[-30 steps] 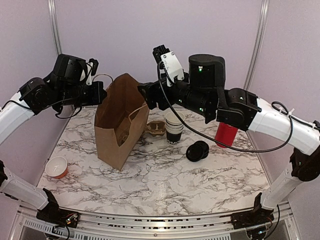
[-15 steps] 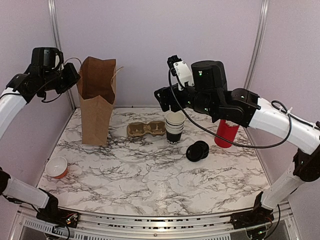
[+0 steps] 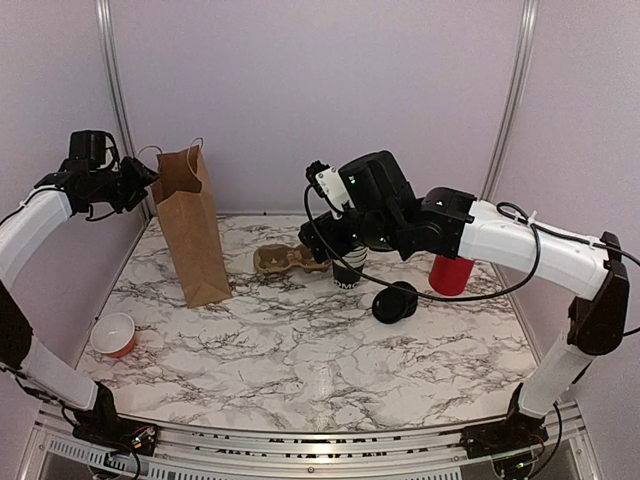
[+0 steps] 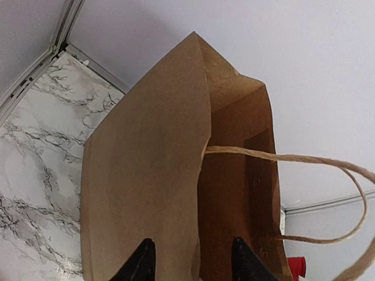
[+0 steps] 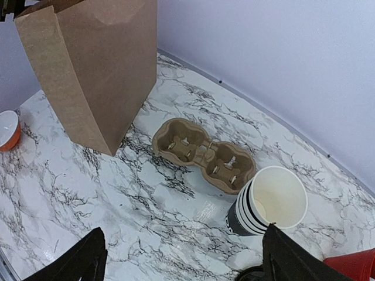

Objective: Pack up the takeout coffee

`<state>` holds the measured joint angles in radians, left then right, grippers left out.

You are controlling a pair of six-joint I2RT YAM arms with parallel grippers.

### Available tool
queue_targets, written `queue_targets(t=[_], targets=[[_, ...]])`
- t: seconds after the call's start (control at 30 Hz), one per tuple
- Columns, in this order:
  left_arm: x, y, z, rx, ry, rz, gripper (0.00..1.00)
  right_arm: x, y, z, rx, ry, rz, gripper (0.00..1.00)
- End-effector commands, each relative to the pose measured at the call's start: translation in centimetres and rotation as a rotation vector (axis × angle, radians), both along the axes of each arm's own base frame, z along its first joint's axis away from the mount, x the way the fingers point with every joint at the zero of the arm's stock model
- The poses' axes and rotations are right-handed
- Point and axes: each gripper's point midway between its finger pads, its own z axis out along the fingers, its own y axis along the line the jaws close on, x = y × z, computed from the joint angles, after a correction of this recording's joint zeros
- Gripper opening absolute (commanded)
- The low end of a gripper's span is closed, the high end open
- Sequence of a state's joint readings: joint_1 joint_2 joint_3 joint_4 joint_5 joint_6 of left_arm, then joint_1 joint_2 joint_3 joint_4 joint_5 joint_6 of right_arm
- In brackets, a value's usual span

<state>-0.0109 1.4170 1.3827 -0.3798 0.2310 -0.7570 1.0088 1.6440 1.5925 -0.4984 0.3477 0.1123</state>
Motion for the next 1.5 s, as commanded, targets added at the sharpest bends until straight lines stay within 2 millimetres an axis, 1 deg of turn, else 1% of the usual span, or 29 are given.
queue_targets(t=[0.0,0.2,0.27,0.33,0.5,0.53,0.6,0.67,0.73,0.8,0.9,1.03,1.07,1.13,1.17,1.23,1.3,1.37,1.4,1.47], targets=[[-1.1,0.1,4.5,0.033,-0.142,-0.024,0.56,0.4,-0.3,1.1,0.018,0.001,-0.004,0.89],[-2.9,0.6,6.6,0.099,-0.198,-0.021,0.77,1.6,-1.4,1.2,0.006,-0.008,-0.042,0.89],[-4.0,0.9,7.1,0.124,-0.219,-0.010,0.86,2.2,-2.0,1.2,0.006,-0.003,-0.057,0.89],[-5.1,0.9,7.2,0.149,-0.232,-0.008,0.98,2.7,-2.5,1.2,0.010,0.001,-0.066,0.89],[-8.1,0.3,7.4,0.249,-0.277,-0.013,0.99,4.3,-3.7,0.7,0.052,0.057,-0.057,0.89],[-8.7,0.0,7.2,0.267,-0.281,-0.016,0.99,5.4,-4.6,0.4,0.060,0.076,-0.071,0.88],[-10.1,-0.7,6.9,0.299,-0.298,-0.022,0.99,6.5,-5.6,-0.3,0.069,0.106,-0.076,0.87],[-11.4,-1.4,6.3,0.333,-0.306,-0.031,0.99,7.6,-6.3,-1.2,0.060,0.126,-0.081,0.85],[-12.5,-2.3,5.1,0.347,-0.303,-0.056,0.99,8.3,-6.6,-2.5,0.003,0.127,-0.075,0.82],[-13.4,-3.7,3.9,0.346,-0.298,-0.109,0.99,8.8,-6.3,-4.0,-0.057,0.144,-0.057,0.77],[-14.6,-7.9,1.6,0.337,-0.277,-0.254,0.99,9.3,-5.7,-5.7,-0.110,0.183,-0.045,0.65],[-16.0,-13.5,-0.6,0.355,-0.252,-0.414,0.99,10.0,-5.3,-6.1,-0.119,0.184,-0.052,0.61],[-16.4,-15.0,-1.1,0.359,-0.249,-0.451,0.99,10.1,-5.3,-6.5,-0.128,0.192,-0.056,0.60],[-16.6,-17.3,-2.2,0.364,-0.238,-0.500,0.99,10.6,-5.1,-6.4,-0.130,0.189,-0.065,0.56],[-16.4,-18.3,-2.6,0.358,-0.238,-0.518,0.99,10.7,-4.9,-6.6,-0.133,0.197,-0.064,0.54],[-16.0,-19.9,-3.3,0.338,-0.231,-0.546,0.99,10.8,-4.5,-7.0,-0.140,0.205,-0.058,0.50],[-15.4,-21.1,-3.9,0.324,-0.224,-0.561,0.99,10.9,-4.1,-7.3,-0.152,0.208,-0.052,0.48],[-14.7,-22.0,-4.3,0.331,-0.207,-0.570,0.99,11.0,-3.8,-7.5,-0.162,0.212,-0.051,0.47],[-14.2,-22.4,-4.9,0.343,-0.191,-0.572,0.99,11.1,-3.7,-7.7,-0.170,0.218,-0.051,0.47],[-13.7,-23.0,-5.3,0.352,-0.179,-0.580,0.99,11.2,-3.5,-8.1,-0.185,0.230,-0.053,0.44]])
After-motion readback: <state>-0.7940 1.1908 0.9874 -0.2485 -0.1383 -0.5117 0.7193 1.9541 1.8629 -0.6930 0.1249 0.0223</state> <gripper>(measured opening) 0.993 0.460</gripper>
